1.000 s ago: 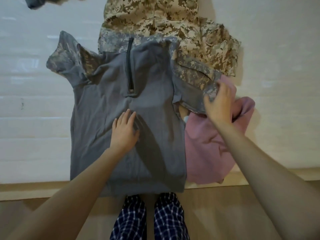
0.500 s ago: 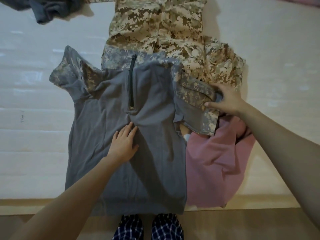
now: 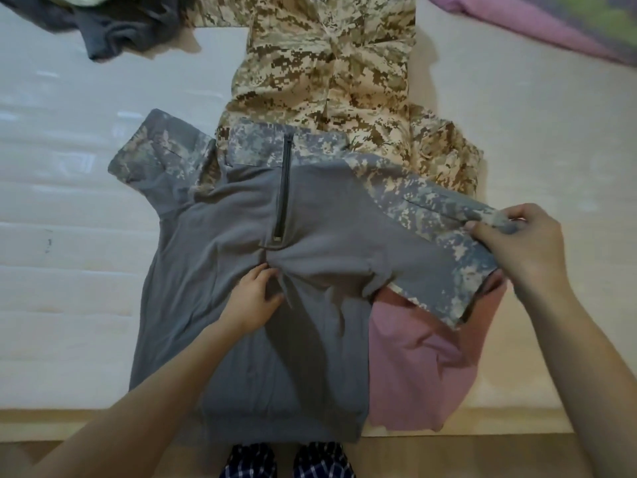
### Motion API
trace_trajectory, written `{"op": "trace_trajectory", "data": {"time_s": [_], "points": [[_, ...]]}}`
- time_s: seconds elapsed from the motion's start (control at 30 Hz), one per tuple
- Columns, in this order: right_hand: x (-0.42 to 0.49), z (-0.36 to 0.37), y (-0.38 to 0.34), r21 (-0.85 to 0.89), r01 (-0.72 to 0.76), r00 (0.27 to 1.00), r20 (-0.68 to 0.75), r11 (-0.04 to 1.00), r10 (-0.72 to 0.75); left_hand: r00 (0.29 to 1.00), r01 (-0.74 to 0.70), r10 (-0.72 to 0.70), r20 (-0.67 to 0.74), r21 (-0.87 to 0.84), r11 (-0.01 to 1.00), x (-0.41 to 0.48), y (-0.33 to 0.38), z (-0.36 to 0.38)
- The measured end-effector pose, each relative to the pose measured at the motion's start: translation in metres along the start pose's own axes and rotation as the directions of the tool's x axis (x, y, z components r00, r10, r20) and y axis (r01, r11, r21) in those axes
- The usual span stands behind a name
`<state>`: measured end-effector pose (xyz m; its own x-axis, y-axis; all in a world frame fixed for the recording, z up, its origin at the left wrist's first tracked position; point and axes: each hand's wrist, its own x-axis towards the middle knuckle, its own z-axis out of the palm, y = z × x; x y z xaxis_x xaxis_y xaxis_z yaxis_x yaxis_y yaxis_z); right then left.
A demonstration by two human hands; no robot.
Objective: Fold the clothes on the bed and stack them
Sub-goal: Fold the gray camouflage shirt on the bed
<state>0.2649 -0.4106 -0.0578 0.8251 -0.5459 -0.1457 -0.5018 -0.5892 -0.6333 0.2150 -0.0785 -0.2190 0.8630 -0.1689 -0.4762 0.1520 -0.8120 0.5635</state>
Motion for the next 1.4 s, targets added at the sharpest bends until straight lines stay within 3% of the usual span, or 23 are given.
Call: {"op": "trace_trajectory", "data": {"time_s": [0.07, 0.13, 0.17, 0.23, 0.27, 0.3, 0.37, 0.43, 0.5, 0.53, 0.63, 0.73, 0.8, 0.9, 0.93, 1.0, 1.1, 1.2, 1.3, 1.4], "points": [[-0.036, 0.024, -0.030, 0.084, 0.086, 0.996, -0.034, 0.993, -0.084, 0.995, 0.031, -0.057, -0.086, -0.286, 0.958, 0.003, 0.013, -0.010], [-0.072, 0.062, -0.058, 0.254, 0.177, 0.968, 0.132, 0.951, -0.216, 0.985, 0.054, -0.137, -0.106, -0.563, 0.825, 0.007, 0.025, -0.023], [-0.086, 0.083, -0.069, 0.328, 0.185, 0.908, 0.304, 0.927, -0.288, 0.982, 0.067, -0.172, -0.084, -0.690, 0.721, 0.010, 0.028, -0.032], [-0.102, 0.123, -0.079, 0.259, 0.182, 0.708, 0.636, 0.949, -0.309, 0.974, 0.140, -0.224, 0.032, -0.863, 0.486, 0.020, 0.032, -0.049], [-0.102, 0.137, -0.077, 0.185, 0.198, 0.650, 0.710, 0.962, -0.271, 0.967, 0.195, -0.234, 0.104, -0.892, 0.407, 0.027, 0.032, -0.056], [-0.097, 0.145, -0.072, 0.121, 0.210, 0.654, 0.720, 0.970, -0.231, 0.958, 0.242, -0.242, 0.156, -0.892, 0.382, 0.034, 0.031, -0.060], [-0.085, 0.145, -0.061, 0.022, 0.266, 0.788, 0.571, 0.964, -0.230, 0.955, 0.262, -0.248, 0.164, -0.859, 0.439, 0.044, 0.033, -0.062], [-0.066, 0.135, -0.050, -0.088, 0.402, 0.871, 0.346, 0.912, -0.350, 0.964, 0.201, -0.253, 0.084, -0.852, 0.483, 0.053, 0.035, -0.059], [-0.039, 0.123, -0.047, -0.206, 0.536, 0.838, 0.243, 0.819, -0.488, 0.951, 0.173, -0.309, 0.024, -0.867, 0.467, 0.062, 0.036, -0.054], [-0.023, 0.120, -0.047, -0.263, 0.599, 0.798, 0.277, 0.757, -0.535, 0.932, 0.188, -0.363, 0.020, -0.881, 0.434, 0.066, 0.037, -0.053], [0.021, 0.118, -0.058, -0.367, 0.748, 0.654, 0.550, 0.553, -0.519, 0.875, 0.220, -0.484, 0.030, -0.914, 0.342, 0.072, 0.037, -0.049], [0.044, 0.126, -0.065, -0.433, 0.787, 0.613, 0.629, 0.440, -0.478, 0.908, 0.093, -0.394, -0.141, -0.850, 0.518, 0.072, 0.036, -0.049], [0.045, 0.131, -0.064, -0.465, 0.748, 0.664, 0.535, 0.473, -0.523, 0.915, 0.064, -0.347, -0.205, -0.776, 0.627, 0.071, 0.030, -0.057], [0.027, 0.136, -0.053, -0.327, 0.602, 0.799, 0.227, 0.729, -0.557, 0.870, 0.106, -0.372, -0.323, -0.616, 0.781, 0.066, -0.004, -0.075], [0.018, 0.137, -0.047, -0.249, 0.530, 0.848, 0.148, 0.811, -0.509, 0.844, 0.128, -0.382, -0.378, -0.549, 0.826, 0.061, -0.021, -0.081], [0.007, 0.141, -0.032, -0.088, 0.332, 0.939, 0.126, 0.939, -0.320, 0.788, 0.214, -0.423, -0.447, -0.446, 0.869, 0.049, -0.059, -0.093], [0.001, 0.152, -0.020, 0.027, 0.058, 0.973, 0.221, 0.998, -0.062, 0.725, 0.408, -0.594, -0.350, -0.477, 0.779, 0.034, -0.109, -0.104], [0.002, 0.159, -0.022, 0.134, -0.032, 0.975, 0.221, 0.990, 0.002, 0.682, 0.474, -0.701, -0.207, -0.604, 0.640, 0.033, -0.130, -0.109], [0.006, 0.165, -0.029, 0.143, -0.003, 0.978, 0.209, 0.990, -0.028, 0.658, 0.372, -0.731, -0.182, -0.766, 0.525, 0.049, -0.125, -0.115], [0.009, 0.170, -0.035, 0.221, -0.089, 0.974, 0.224, 0.971, 0.039, 0.707, 0.207, -0.693, -0.140, -0.897, 0.392, 0.076, -0.111, -0.124]]}}
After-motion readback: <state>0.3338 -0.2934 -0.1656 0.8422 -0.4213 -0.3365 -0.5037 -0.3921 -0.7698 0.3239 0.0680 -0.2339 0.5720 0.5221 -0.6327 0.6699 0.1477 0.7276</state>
